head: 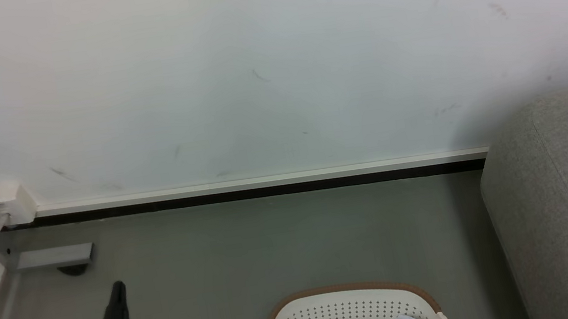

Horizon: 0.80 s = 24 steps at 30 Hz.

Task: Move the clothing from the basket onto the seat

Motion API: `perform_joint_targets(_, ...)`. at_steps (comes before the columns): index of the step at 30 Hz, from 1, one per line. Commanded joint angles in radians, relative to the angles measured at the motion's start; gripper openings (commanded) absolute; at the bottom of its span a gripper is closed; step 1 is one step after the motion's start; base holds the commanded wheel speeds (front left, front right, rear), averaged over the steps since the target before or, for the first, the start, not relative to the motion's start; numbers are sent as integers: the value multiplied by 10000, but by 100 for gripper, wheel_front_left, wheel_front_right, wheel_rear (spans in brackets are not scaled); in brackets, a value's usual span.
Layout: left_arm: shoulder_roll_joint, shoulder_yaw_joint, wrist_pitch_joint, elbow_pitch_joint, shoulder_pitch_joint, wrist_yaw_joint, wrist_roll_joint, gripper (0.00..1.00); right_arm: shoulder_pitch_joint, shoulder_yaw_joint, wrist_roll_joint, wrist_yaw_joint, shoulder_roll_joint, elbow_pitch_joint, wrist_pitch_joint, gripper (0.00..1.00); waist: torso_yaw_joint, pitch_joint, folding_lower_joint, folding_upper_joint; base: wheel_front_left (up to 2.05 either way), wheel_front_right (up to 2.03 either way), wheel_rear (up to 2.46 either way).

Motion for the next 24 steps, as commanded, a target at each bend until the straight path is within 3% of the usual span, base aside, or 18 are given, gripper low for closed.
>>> perform_joint_targets(1,19,21,35,-28,-72,-50,-139,0,-122,-42,-83,-25,2,-20,34,0,0,0,-1,0,0,0,0)
perform_joint_targets(24,19,21,34,-28,-72,-51,-139,0,-123,-46,-89,-25,6,-20,40,0,0,0,-1,0,0,0,0)
